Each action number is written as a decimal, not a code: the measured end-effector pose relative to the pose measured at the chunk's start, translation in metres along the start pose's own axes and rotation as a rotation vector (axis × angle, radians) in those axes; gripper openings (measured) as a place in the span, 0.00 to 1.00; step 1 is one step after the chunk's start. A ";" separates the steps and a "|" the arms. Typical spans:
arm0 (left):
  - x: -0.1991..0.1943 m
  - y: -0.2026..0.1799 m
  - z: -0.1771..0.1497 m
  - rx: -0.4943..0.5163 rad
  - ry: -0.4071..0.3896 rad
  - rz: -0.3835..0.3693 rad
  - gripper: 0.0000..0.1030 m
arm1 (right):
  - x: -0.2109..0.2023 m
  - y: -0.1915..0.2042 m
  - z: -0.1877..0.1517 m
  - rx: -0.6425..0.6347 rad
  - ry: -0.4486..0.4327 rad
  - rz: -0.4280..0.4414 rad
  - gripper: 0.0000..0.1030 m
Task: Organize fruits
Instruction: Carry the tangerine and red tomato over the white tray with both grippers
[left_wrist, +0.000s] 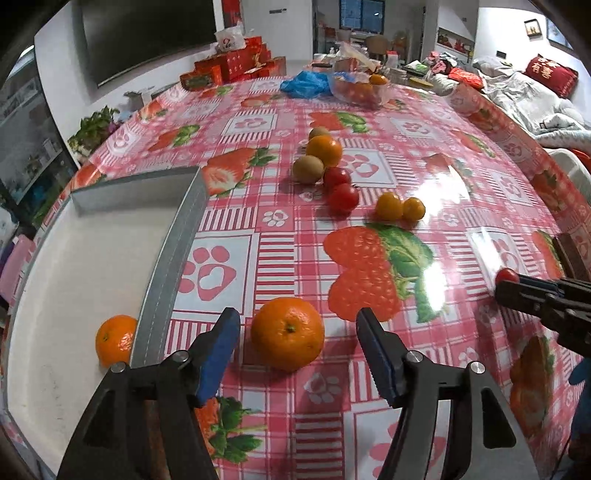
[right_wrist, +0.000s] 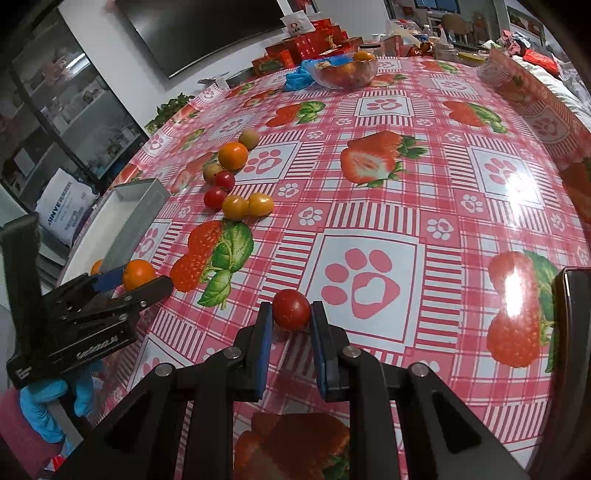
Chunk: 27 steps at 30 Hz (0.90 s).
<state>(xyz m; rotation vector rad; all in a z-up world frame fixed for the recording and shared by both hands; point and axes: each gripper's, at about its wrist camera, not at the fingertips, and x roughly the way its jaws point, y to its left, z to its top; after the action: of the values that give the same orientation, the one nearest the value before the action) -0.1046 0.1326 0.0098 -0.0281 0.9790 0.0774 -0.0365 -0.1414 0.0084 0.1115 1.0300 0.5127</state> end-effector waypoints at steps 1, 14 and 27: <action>0.003 0.002 0.000 -0.012 0.010 -0.010 0.65 | 0.000 0.000 0.000 0.000 0.000 0.000 0.21; -0.017 0.004 -0.005 -0.009 -0.009 -0.076 0.37 | -0.007 0.013 0.004 -0.026 0.000 0.001 0.21; -0.063 0.044 -0.001 -0.073 -0.094 -0.065 0.37 | -0.007 0.061 0.020 -0.101 -0.006 0.040 0.21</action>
<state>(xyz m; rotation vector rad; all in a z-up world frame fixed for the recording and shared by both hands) -0.1439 0.1730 0.0615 -0.1224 0.8800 0.0539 -0.0442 -0.0885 0.0440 0.0438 0.9951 0.5996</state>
